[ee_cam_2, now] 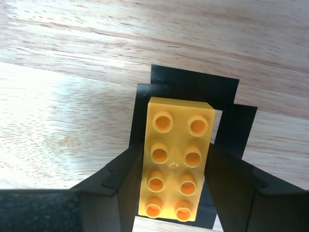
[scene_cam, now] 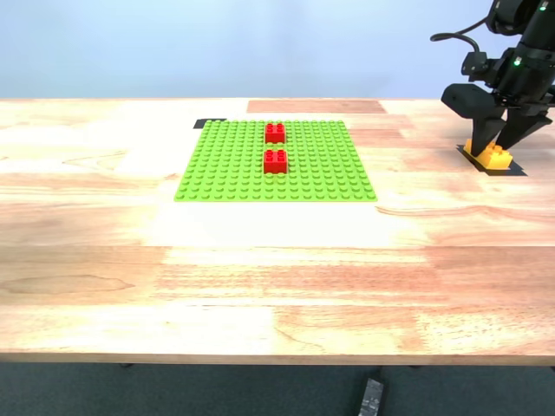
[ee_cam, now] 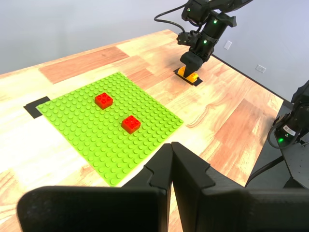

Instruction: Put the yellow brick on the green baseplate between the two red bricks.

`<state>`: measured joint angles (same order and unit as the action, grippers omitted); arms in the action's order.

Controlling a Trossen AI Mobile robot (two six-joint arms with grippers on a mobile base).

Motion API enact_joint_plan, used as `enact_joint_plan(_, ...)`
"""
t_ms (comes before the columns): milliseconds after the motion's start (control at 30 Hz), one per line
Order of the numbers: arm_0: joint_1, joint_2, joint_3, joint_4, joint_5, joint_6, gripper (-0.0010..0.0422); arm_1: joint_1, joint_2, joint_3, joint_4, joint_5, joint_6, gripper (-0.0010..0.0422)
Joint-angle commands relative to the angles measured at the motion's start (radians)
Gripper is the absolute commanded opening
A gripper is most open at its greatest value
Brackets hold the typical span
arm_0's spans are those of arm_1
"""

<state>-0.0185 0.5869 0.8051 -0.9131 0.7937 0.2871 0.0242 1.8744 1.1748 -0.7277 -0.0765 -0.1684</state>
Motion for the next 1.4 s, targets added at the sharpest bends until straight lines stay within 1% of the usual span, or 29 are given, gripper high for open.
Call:
enact_joint_plan(33, 0.0, 0.0, 0.001, 0.001, 0.0, 0.0, 0.0, 0.0, -0.008, 0.0, 0.0, 0.005, 0.006, 0.0132)
enact_joint_plan(267, 0.0, -0.002, 0.001, 0.001, 0.0, 0.0, 0.0, -0.002, -0.088, 0.005, -0.006, 0.004, -0.032, 0.0097)
enact_joint_plan(333, 0.0, -0.002, 0.001, 0.001, 0.0, 0.0, 0.0, 0.002, -0.122, 0.013, -0.019, -0.003, -0.069, 0.0092)
enact_joint_plan(433, 0.0, -0.002, 0.001, 0.001, -0.001, 0.0, 0.0, 0.03, -0.188, 0.024, -0.048, -0.003, -0.166, 0.009)
enact_joint_plan(500, 0.0, -0.002, 0.001, 0.006, 0.0, 0.0, 0.0, 0.062, -0.227, 0.041, -0.062, -0.005, -0.21, 0.009)
enact_joint_plan(533, 0.0, -0.002, 0.001, 0.009, 0.0, 0.0, 0.0, 0.078, -0.25, 0.048, -0.062, -0.013, -0.212, 0.009)
enact_joint_plan(600, 0.0, 0.001, 0.001, 0.015, 0.0, 0.0, 0.0, 0.122, -0.278, 0.073, -0.061, -0.075, -0.26, 0.009)
enact_joint_plan(633, 0.0, 0.002, 0.001, 0.016, -0.001, 0.0, 0.0, 0.148, -0.294, 0.084, -0.062, -0.089, -0.285, 0.009)
enact_joint_plan(733, 0.0, 0.004, 0.0, 0.015, 0.0, 0.0, 0.0, 0.255, -0.314, 0.131, -0.067, -0.088, -0.365, 0.009)
enact_joint_plan(800, 0.0, 0.006, 0.0, 0.015, 0.0, -0.001, 0.0, 0.33, -0.32, 0.166, -0.074, -0.071, -0.418, 0.009)
enact_joint_plan(900, 0.0, 0.006, 0.0, 0.019, -0.001, -0.001, 0.0, 0.438, -0.293, 0.225, -0.085, -0.065, -0.5, 0.009)
enact_joint_plan(1067, 0.0, 0.007, 0.0, 0.02, 0.0, -0.003, 0.0, 0.576, -0.195, 0.332, -0.124, 0.002, -0.613, 0.009)
enact_joint_plan(1167, 0.0, 0.006, 0.0, 0.019, 0.0, -0.003, 0.0, 0.621, -0.108, 0.401, -0.166, 0.009, -0.671, 0.009)
enact_joint_plan(1267, 0.0, 0.006, 0.0, 0.018, 0.0, -0.003, 0.0, 0.652, -0.004, 0.483, -0.198, 0.014, -0.68, 0.009)
enact_joint_plan(1400, 0.0, 0.006, 0.0, 0.013, 0.0, -0.003, 0.0, 0.688, 0.136, 0.611, -0.264, 0.033, -0.726, 0.009)
